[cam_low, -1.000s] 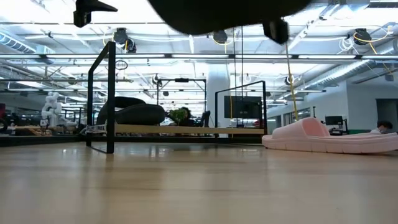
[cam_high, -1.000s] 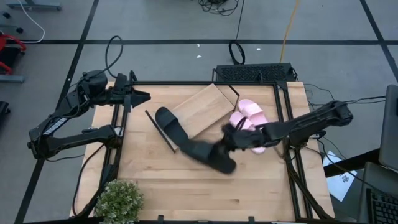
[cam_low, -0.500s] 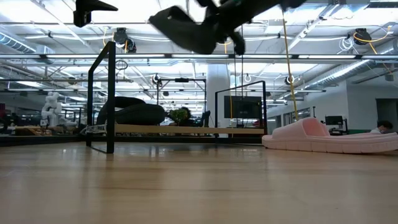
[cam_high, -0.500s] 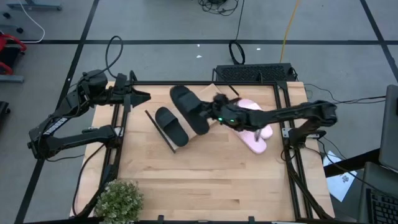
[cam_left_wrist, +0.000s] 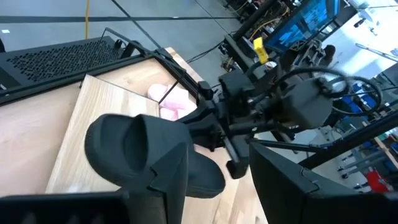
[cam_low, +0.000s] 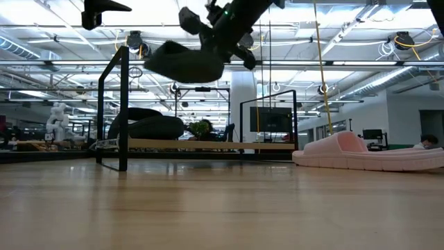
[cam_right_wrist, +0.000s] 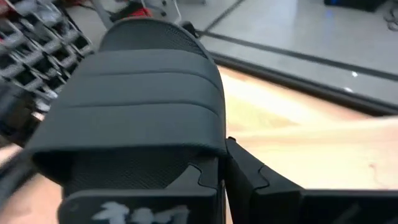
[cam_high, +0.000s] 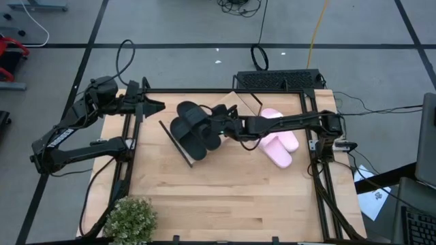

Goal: Pick and place slides into the shelf
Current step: Put the black slide on the shelf

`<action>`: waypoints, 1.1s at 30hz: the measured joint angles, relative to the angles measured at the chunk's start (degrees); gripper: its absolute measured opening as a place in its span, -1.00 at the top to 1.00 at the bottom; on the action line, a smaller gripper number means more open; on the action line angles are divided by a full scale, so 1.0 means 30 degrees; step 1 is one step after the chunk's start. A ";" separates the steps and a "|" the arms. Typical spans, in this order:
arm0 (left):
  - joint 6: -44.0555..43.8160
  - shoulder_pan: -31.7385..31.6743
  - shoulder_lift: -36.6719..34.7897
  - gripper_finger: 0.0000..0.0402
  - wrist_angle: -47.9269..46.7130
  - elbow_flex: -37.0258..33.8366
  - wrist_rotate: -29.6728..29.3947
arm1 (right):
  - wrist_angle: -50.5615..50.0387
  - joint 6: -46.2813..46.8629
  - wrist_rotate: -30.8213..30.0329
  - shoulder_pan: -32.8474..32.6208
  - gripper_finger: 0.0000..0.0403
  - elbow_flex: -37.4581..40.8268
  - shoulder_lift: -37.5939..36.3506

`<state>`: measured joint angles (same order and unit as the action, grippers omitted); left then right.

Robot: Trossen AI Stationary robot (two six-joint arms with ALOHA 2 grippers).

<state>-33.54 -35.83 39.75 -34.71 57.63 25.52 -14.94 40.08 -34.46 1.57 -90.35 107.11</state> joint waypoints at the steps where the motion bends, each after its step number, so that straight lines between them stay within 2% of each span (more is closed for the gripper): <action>1: 0.0000 -0.0007 0.0000 0.18 0.0062 0.0000 -0.0007 | -0.0340 0.0241 0.0014 0.0086 1.00 0.0000 0.0008; 6: -0.0022 -0.0002 -0.0002 0.18 0.0216 0.0000 0.0007 | -0.1562 0.1018 -0.0005 0.0503 1.00 0.0016 0.0323; 33: -0.0051 -0.0007 -0.0007 0.18 0.0231 0.0000 0.0051 | -0.0998 0.0696 0.1502 0.2121 1.00 0.0029 0.2190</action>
<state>-33.69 -35.86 39.72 -34.02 57.63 25.67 -17.93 42.16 -29.95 7.93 -90.26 113.68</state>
